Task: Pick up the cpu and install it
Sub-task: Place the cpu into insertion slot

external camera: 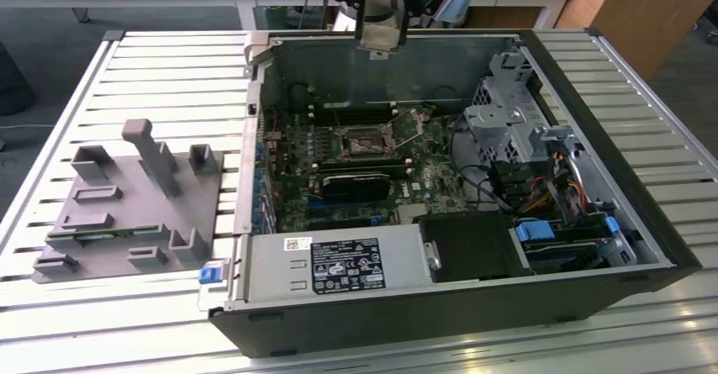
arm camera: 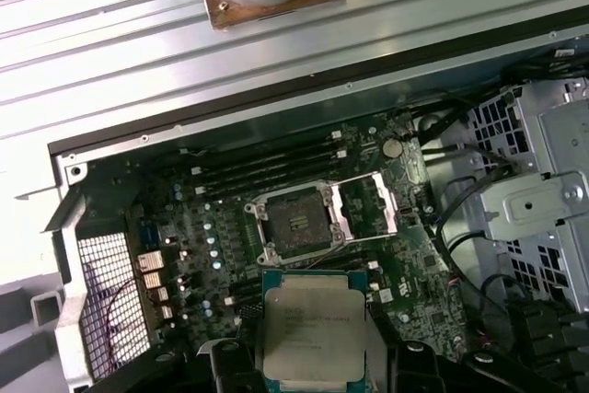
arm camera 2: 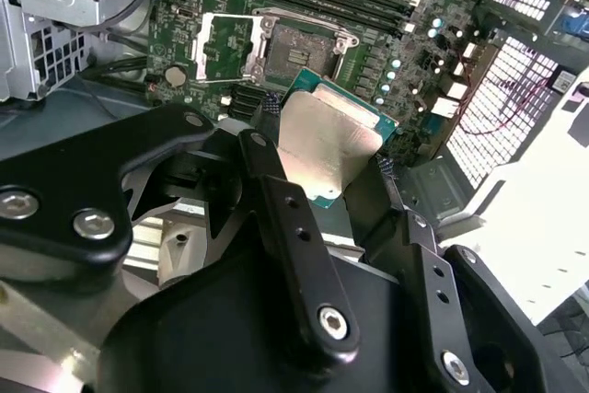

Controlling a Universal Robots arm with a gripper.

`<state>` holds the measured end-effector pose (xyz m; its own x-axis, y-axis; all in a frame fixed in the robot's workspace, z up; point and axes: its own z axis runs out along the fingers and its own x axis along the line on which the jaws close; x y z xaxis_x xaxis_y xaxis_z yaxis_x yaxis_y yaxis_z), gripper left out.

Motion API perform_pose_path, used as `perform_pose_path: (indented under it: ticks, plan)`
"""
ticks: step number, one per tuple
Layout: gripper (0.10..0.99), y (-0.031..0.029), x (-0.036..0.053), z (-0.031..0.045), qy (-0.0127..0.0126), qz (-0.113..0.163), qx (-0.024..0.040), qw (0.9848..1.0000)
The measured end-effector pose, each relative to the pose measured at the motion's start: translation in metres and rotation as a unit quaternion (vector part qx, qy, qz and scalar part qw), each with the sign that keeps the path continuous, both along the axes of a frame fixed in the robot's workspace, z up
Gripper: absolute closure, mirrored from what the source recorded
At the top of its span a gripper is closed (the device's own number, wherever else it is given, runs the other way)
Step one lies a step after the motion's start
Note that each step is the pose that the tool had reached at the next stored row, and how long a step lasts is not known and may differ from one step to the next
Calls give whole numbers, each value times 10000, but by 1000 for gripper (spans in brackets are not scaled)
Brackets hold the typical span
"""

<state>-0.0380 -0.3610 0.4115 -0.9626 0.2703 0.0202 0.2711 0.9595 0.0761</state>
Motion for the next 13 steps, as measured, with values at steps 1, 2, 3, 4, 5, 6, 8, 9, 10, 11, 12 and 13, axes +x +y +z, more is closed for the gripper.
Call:
perform_pose_path:
  ticks: [1,2,3,4,5,6,8,9,10,11,12,13]
  plan:
    - [553,0,0,0,0,-24,0,10000]
    - [553,0,0,0,0,-49,0,10000]
    - [553,0,0,-1,0,-75,0,10000]
    - [553,0,0,-1,0,-102,0,9999]
    - [553,0,0,-1,0,-129,0,9999]
    - [553,0,0,-1,0,-158,0,9999]
    - [553,0,0,-2,0,-220,0,9998]
    - [553,0,0,-2,0,-256,0,9997]
    - [553,0,0,-2,0,-293,0,9996]
    - [553,0,0,-3,0,-330,0,9995]
    - [553,0,0,-3,0,-363,0,9993]
    - [553,0,0,-4,0,-394,0,9992]
